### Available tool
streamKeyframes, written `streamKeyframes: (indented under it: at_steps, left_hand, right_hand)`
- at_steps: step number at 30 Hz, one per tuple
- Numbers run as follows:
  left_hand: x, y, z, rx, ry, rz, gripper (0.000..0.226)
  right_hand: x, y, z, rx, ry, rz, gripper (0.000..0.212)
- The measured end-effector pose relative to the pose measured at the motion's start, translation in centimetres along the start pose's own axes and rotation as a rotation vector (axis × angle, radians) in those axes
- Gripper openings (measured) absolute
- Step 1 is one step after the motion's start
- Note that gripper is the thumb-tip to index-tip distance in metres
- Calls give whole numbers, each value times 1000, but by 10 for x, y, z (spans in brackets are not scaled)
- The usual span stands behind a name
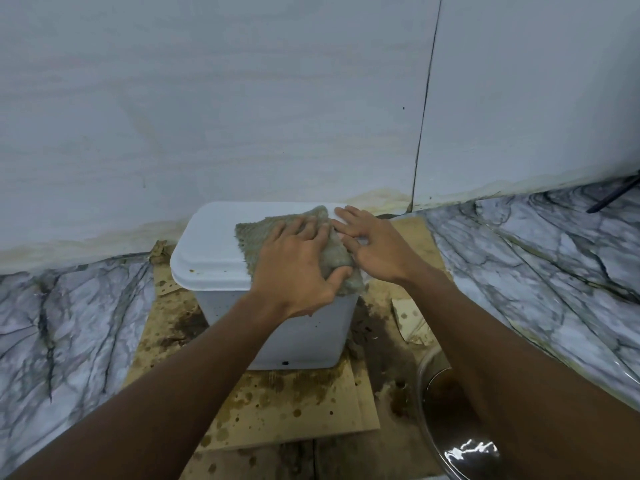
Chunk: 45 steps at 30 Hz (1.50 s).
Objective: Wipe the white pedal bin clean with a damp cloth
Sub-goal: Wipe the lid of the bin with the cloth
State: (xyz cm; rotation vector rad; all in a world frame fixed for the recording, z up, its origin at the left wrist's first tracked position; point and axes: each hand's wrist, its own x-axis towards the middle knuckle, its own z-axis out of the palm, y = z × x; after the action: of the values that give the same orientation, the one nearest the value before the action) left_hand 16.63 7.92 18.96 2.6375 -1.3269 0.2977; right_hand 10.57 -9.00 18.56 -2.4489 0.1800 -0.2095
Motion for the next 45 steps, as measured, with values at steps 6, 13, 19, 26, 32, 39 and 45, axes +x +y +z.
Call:
streamKeyframes:
  at_steps: [6,13,19,26,32,39,45]
  left_hand:
    - [-34,-77,-17,-110,22,-2,72]
    - [-66,-124,-28,-158,63,-63,65]
    - [-63,-103,-10,49,77,9,65]
    - [-67,-155,-19,-132,81,56,60]
    - [-80,-162,-12,-361,128,-46,60]
    - [-75,-79,17,124,85,146,61]
    - [-94,-106,19,74,136,-14,62]
  right_hand:
    - [1,-1,6,38,37,10,40]
    - [3,-19,12,-114,89,25,42]
    - [24,-67,40,-299,33,-65,47]
    - [26,-69,54,-487,-1,-23,75]
    - [24,-70,54,-508,7,-18,63]
    - [25,-66,54,-505,12,-23,70]
    - [27,-65,52,-487,-2,-8,55]
